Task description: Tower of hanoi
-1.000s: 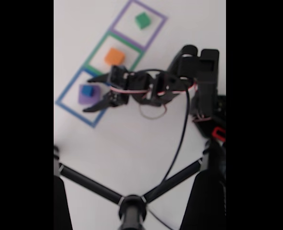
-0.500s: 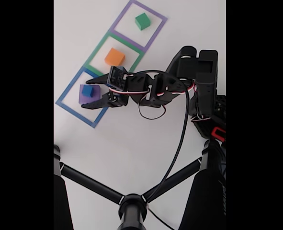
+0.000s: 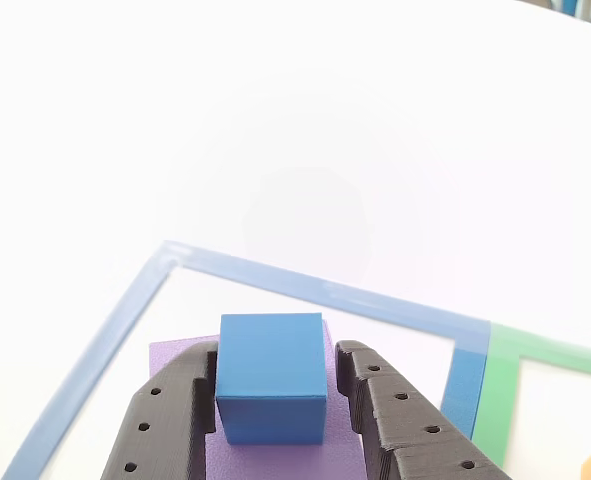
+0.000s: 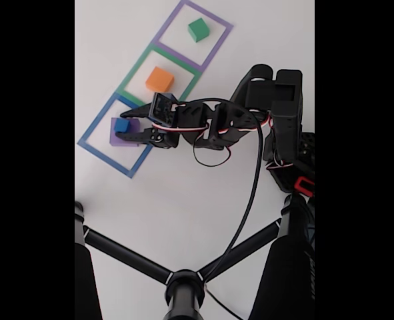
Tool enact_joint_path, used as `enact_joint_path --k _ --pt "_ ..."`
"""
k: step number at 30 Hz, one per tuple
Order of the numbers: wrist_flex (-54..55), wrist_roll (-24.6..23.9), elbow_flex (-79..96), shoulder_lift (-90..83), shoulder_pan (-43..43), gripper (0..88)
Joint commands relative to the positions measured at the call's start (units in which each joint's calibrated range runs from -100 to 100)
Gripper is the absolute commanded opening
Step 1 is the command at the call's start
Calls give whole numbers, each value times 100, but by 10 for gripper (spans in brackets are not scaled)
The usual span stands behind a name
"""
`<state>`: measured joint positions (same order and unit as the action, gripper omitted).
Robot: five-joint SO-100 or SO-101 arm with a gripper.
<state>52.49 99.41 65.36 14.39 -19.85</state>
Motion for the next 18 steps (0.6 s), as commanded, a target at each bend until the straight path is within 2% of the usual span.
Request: enact_joint_path --k 1,11,18 --pt "103 59 -136 -22 -57 67" --pt "79 59 -127 -119 -47 46" --pt "-471 59 -127 -814 -105 39"
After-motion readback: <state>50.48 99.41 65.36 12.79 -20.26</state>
